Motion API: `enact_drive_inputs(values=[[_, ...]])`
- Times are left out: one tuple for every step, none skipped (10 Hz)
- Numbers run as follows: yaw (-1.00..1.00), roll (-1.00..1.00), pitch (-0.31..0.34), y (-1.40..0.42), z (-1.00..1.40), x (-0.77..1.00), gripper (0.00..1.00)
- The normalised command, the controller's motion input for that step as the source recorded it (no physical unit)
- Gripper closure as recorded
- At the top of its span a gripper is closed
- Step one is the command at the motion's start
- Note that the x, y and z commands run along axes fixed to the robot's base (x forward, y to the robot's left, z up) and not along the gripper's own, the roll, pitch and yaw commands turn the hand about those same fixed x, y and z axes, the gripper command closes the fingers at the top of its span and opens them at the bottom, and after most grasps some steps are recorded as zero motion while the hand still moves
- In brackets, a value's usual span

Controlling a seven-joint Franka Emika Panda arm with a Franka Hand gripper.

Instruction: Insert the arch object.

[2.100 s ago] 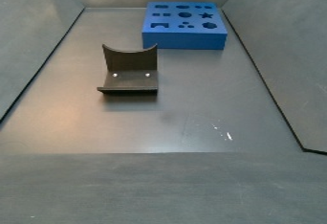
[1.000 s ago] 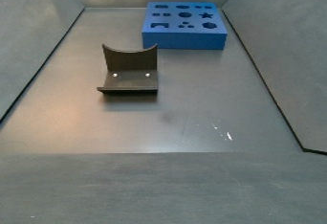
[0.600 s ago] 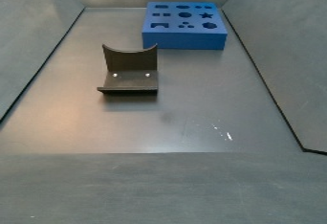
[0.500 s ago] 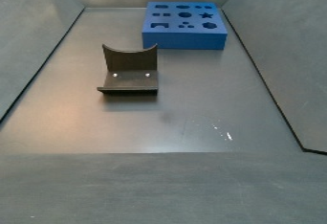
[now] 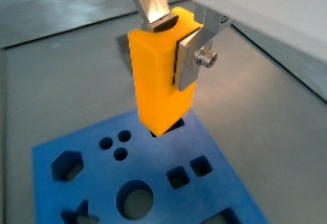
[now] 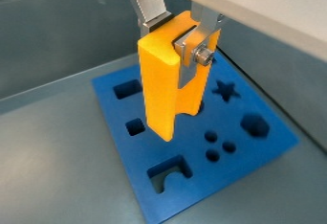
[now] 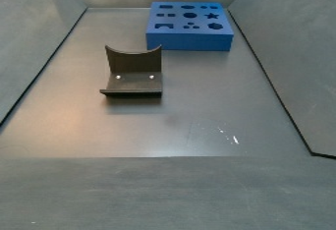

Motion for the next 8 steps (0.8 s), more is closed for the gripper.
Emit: enact_drive_inputs(values=[[-0.91,0.0,-0.054,0.15,-0.46,0.02,1.0],[-0.91,0.0,-0.053,0.15,-0.47,0.01,1.0],[-0.88,0.0,-0.05,0.19,-0.49,0.0,1.0],[-0.83,0.0,-0.051,0.24,-0.51,0.0,1.0],[-0.81,0.0,-0.059,0.25,-0.5,0.0,1.0],[-0.72,0.0,-0.081,0.33,-0.44,0.0,1.0],[-0.5,-0.01,-0.051,0.31,-0.3,0.07,1.0],[0.0,-0.03,-0.014,0.02,-0.07,0.0,1.0]])
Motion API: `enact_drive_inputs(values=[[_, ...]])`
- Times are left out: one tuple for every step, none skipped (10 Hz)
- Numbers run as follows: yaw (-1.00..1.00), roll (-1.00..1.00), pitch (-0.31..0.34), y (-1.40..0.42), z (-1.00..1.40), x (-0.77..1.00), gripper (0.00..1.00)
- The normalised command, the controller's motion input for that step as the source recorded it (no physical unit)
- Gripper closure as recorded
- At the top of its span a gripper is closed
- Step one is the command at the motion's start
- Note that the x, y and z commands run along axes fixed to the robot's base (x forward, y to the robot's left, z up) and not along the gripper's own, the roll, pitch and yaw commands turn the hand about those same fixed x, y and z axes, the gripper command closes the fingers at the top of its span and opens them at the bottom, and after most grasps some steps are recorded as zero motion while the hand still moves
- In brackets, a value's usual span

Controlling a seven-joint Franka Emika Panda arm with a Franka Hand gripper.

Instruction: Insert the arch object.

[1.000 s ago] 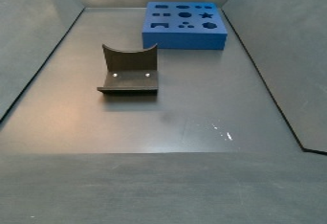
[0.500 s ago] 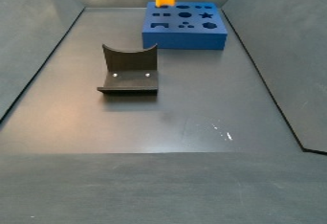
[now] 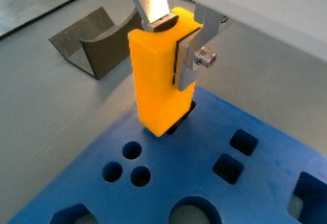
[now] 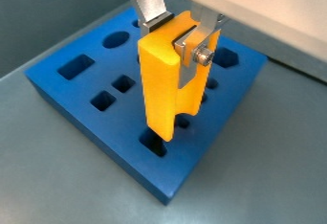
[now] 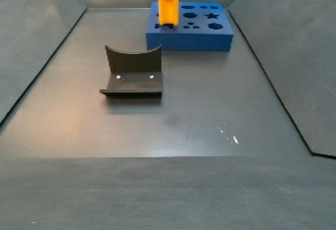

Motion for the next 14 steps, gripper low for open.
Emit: enact_drive_inputs(values=[[0.0,-0.02,0.0,0.0,0.0,0.0,1.0],[0.0,-0.01,-0.031,0.0,-0.03,0.03,1.0],[0.09,0.0,-0.024,0.0,-0.17,0.13,1.0],[0.17,0.0,-0.006,0.0,-0.15,0.11,1.0],[0.15,0.0,0.0,-0.01,-0.14,0.21,1.0],[0.09,0.0,0.0,-0.03,-0.16,0.29,1.0],[0.09,0.0,0.0,-0.03,-0.17,0.23,1.0],[0.08,0.0,0.0,-0.01,-0.18,0.24,1.0],[0.06,0.0,-0.003,0.0,-0.2,0.17,1.0],[0.03,0.0,-0.051,0.0,-0.27,0.0,1.0],[0.05,0.02,-0.136,0.0,-0.36,-0.01,1.0],[0.05,0.04,-0.187,0.0,-0.43,-0.03,1.0],[0.04,0.05,-0.22,0.0,-0.47,-0.03,1.0],[0.04,0.04,-0.226,0.0,-0.46,-0.01,1.0]])
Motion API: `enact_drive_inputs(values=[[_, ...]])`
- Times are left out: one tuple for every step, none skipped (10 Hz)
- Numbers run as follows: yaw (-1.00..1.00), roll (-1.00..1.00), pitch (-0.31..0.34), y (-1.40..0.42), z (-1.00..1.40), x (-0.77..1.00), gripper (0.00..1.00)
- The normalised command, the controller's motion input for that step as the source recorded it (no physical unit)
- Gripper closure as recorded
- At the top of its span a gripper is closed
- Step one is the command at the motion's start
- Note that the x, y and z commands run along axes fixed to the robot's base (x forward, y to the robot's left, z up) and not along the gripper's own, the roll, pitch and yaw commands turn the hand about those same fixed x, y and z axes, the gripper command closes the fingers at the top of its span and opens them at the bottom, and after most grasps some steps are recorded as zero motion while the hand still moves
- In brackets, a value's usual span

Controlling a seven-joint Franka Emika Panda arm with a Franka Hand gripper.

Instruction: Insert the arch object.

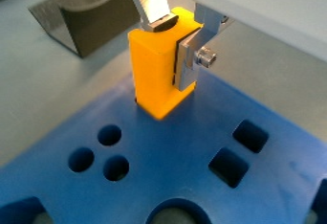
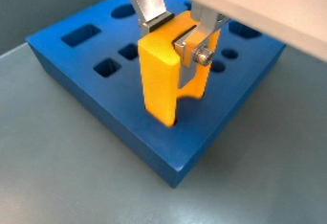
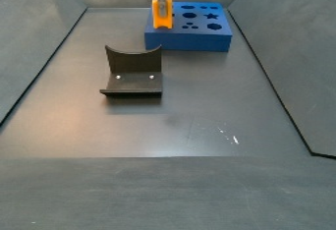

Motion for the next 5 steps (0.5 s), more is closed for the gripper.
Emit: enact_drive_inputs(values=[[0.02,0.02,-0.233,0.0,-0.46,0.0,1.0],[0.0,0.01,-0.191,0.0,-0.42,0.0,1.0],[0.0,0.0,-0.161,-0.01,-0.25,-0.01,1.0],[0.0,-0.06,-0.1,0.02,-0.01,-0.05,1.0],[0.0,0.0,-0.007,0.0,0.0,0.0,1.0]])
